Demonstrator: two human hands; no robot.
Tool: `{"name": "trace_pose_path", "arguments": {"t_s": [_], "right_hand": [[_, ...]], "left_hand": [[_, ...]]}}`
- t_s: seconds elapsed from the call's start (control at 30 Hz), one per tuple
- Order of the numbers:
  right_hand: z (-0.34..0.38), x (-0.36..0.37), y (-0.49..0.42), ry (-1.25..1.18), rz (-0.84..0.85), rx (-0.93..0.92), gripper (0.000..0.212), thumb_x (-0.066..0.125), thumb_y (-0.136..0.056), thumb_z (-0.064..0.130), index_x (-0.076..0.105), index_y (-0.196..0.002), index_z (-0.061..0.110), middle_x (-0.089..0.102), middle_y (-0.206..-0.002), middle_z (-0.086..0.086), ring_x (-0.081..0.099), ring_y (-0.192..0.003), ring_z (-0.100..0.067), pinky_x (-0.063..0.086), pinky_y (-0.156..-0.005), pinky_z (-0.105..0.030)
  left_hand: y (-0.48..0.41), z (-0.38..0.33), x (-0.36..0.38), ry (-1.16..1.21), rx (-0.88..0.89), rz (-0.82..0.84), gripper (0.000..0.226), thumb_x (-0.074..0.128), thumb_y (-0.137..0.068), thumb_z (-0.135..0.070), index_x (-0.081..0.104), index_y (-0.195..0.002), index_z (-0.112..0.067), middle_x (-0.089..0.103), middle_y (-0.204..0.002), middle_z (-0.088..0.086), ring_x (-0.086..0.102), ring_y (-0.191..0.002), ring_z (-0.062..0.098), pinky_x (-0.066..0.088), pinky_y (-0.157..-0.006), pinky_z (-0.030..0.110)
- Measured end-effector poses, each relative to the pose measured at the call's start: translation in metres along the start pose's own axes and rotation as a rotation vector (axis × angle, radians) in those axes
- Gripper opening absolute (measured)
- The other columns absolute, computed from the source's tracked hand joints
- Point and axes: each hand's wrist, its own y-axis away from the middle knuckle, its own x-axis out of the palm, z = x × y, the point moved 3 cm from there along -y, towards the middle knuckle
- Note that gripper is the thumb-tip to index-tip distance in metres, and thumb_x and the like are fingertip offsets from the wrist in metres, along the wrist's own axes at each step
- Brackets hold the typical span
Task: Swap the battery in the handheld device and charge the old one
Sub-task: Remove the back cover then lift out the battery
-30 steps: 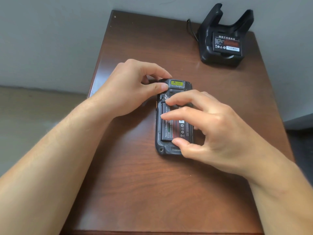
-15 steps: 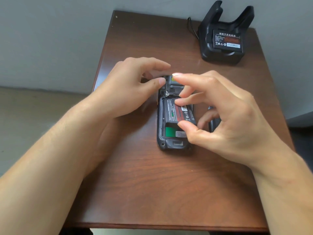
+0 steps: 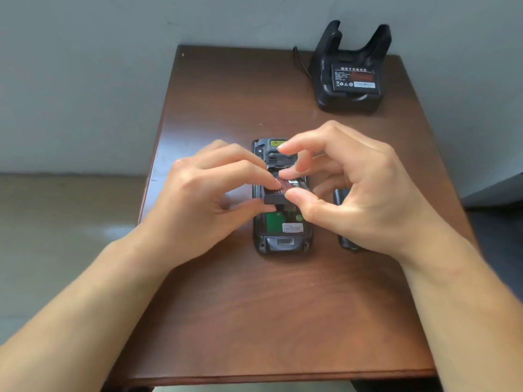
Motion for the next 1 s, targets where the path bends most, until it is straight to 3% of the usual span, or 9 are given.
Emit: {"name": "trace_pose_path", "arguments": {"t_s": [0.13,0.3,0.47,0.57,0.73,0.9,1.0], "right_hand": [[-0.001,-0.002,0.000,0.016,-0.002,-0.006,0.032,0.077,-0.085,0.011,0.069,-0.116,0.012,0.064,-0.102,-0.009,0.073,-0.100,-0.019,0.063,-0.067,-0.033],[0.000,-0.015,0.001,-0.033,0.032,-0.006,0.034,0.078,-0.086,0.017,0.070,-0.118,0.011,0.067,-0.115,-0.002,0.066,-0.116,-0.021,0.061,-0.086,-0.037],[0.000,-0.036,0.010,-0.117,0.221,0.120,0.058,0.085,-0.076,0.027,0.065,-0.131,0.025,0.062,-0.141,0.014,0.046,-0.143,-0.006,0.047,-0.112,-0.038],[0.000,-0.042,0.016,-0.120,0.295,0.186,0.064,0.087,-0.075,0.024,0.064,-0.134,0.029,0.061,-0.141,0.020,0.045,-0.142,0.002,0.043,-0.113,-0.031],[0.004,-0.045,0.021,-0.169,0.348,0.242,0.059,0.087,-0.076,0.017,0.067,-0.131,0.026,0.069,-0.129,0.013,0.061,-0.128,-0.010,0.047,-0.109,-0.033],[-0.011,-0.062,0.020,-0.063,0.175,0.246,0.051,0.089,-0.074,0.018,0.067,-0.117,0.032,0.070,-0.118,0.011,0.066,-0.116,-0.010,0.046,-0.100,-0.017],[-0.037,-0.075,0.020,0.124,0.012,0.264,0.048,0.087,-0.077,0.022,0.064,-0.117,0.034,0.066,-0.118,0.014,0.061,-0.117,-0.007,0.045,-0.100,-0.018]], "left_hand": [[0.001,-0.004,0.001,-0.027,0.004,-0.061,0.009,0.079,-0.086,-0.012,0.079,-0.094,-0.011,0.069,-0.096,-0.005,0.056,-0.079,0.008,0.042,-0.073,0.013],[-0.001,-0.009,-0.007,0.013,0.040,-0.118,0.008,0.077,-0.088,-0.009,0.079,-0.095,-0.009,0.074,-0.096,0.001,0.067,-0.081,0.012,0.055,-0.072,0.028],[-0.010,-0.014,-0.014,0.165,0.046,-0.127,0.015,0.078,-0.084,-0.007,0.073,-0.097,-0.011,0.072,-0.099,-0.003,0.067,-0.091,-0.005,0.042,-0.079,0.004],[-0.013,-0.022,-0.013,0.264,0.077,-0.141,0.019,0.074,-0.084,-0.004,0.068,-0.098,-0.015,0.073,-0.099,-0.002,0.073,-0.092,0.006,0.053,-0.080,0.015],[-0.018,-0.032,-0.009,0.314,0.107,-0.141,0.022,0.072,-0.083,0.000,0.067,-0.095,-0.017,0.074,-0.097,0.001,0.075,-0.092,0.009,0.057,-0.079,0.019],[-0.019,-0.023,0.007,0.271,-0.032,-0.147,0.027,0.067,-0.087,0.000,0.069,-0.110,-0.015,0.072,-0.117,-0.006,0.071,-0.111,0.004,0.056,-0.092,0.020],[-0.016,-0.017,0.010,0.204,-0.058,-0.159,0.033,0.062,-0.089,0.003,0.070,-0.118,-0.012,0.070,-0.123,-0.008,0.066,-0.121,0.006,0.053,-0.099,0.022]]}}
